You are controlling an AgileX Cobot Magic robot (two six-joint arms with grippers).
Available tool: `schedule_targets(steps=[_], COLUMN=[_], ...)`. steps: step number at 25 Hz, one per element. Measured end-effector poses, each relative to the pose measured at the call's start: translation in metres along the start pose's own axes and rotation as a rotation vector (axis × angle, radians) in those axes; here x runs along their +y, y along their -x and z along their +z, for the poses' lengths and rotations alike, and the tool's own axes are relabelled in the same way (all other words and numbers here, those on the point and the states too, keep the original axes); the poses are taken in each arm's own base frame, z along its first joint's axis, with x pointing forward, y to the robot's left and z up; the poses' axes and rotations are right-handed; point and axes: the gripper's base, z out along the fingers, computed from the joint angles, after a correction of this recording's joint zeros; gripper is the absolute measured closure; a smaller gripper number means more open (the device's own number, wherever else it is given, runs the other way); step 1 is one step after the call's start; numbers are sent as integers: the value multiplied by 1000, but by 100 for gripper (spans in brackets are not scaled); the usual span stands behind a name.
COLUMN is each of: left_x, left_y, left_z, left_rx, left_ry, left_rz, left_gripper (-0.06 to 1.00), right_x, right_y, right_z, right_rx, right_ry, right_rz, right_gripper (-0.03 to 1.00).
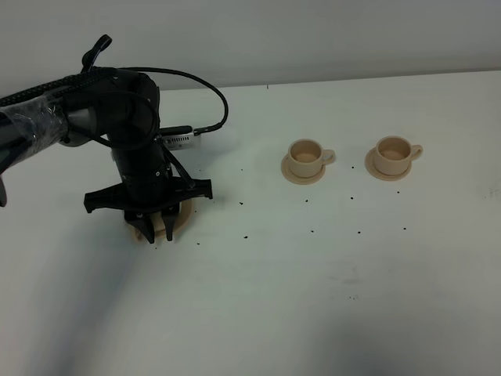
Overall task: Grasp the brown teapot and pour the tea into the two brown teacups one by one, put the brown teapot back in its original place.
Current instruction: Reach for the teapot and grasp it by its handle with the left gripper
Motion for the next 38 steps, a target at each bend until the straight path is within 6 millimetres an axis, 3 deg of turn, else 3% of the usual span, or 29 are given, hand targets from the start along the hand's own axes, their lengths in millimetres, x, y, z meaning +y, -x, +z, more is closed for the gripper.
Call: schedule_targets(steps=[15,23,28,32,38], left_x=[-10,4,19,25,38], left_y=[-12,-31,-37,-35,-30], left_z=[-7,-69,-92,-93,-86], left_rx=[88,-63,-160,-168,-122], left_ry=[-117,-100,2,28,-67], left_rz=[179,237,320,390,328], left_gripper=[69,69,69,69,69], right_x=[0,0,0,0,0], right_y=[0,0,0,0,0], right_z=[0,0,0,0,0], right_rx=[0,0,0,0,0], right_ry=[0,0,0,0,0], right_rz=[0,0,0,0,0], right_gripper=[73,73,73,73,73])
